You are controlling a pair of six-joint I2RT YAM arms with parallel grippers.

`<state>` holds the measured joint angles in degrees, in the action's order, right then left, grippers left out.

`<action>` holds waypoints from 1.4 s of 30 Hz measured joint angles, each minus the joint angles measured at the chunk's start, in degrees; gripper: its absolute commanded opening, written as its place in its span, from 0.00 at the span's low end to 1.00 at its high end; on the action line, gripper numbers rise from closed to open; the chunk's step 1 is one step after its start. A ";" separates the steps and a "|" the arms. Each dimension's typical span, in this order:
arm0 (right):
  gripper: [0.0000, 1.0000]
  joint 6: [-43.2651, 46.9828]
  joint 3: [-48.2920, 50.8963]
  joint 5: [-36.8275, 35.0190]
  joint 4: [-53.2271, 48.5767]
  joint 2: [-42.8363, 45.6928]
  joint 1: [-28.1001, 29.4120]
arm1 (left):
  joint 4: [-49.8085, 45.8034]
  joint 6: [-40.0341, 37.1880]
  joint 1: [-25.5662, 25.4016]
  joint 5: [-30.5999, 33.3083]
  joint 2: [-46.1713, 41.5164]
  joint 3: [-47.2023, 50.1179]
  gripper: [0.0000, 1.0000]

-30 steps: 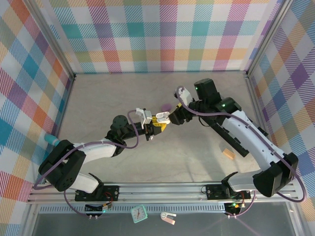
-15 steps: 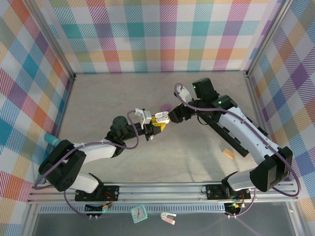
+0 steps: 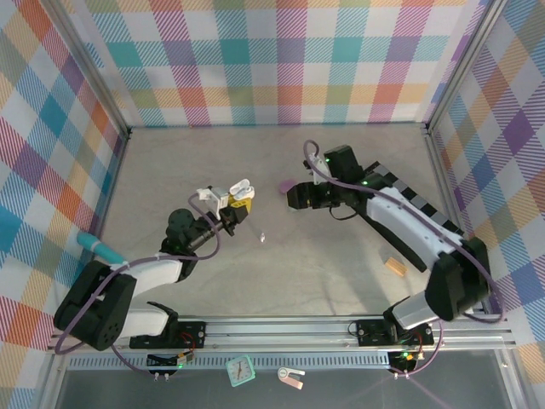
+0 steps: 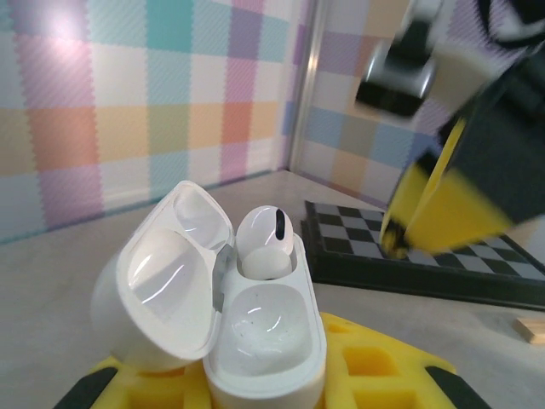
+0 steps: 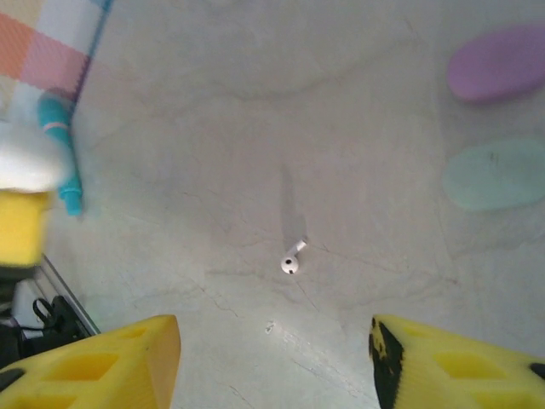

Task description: Insert wireless bluetooth earbuds into charging case

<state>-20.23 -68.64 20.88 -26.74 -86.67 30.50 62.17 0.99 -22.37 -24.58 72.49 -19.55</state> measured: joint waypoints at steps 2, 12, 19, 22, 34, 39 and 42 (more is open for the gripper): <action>0.54 -3.13 0.13 0.63 0.74 -3.93 0.59 | -1.18 -0.55 0.50 1.66 -2.56 0.59 0.03; 0.48 -8.72 -6.14 4.37 2.80 -23.26 8.31 | -10.51 -2.73 2.23 5.11 -15.39 3.48 0.03; 0.49 -8.24 -16.98 6.67 3.30 -32.68 9.68 | -17.44 -3.65 2.27 4.98 -24.09 3.67 0.03; 0.50 -7.32 -20.83 7.08 2.62 -36.33 9.70 | -20.20 -3.85 2.27 5.01 -27.58 3.67 0.03; 0.50 -0.11 -23.10 7.30 -3.17 -39.93 10.21 | -26.60 -4.28 2.27 4.52 -31.21 3.65 0.03; 0.49 1.09 -19.08 7.48 -3.69 -37.22 10.45 | -26.71 -4.28 2.27 4.09 -31.21 3.65 0.03; 0.49 1.49 -16.59 7.48 -4.31 -35.63 10.99 | -26.71 -4.28 2.27 4.09 -31.21 3.65 0.03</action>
<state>-18.74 -85.23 28.36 -31.05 -122.30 41.50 35.46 -3.29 -20.10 -20.49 41.28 -15.90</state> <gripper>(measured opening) 0.493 0.208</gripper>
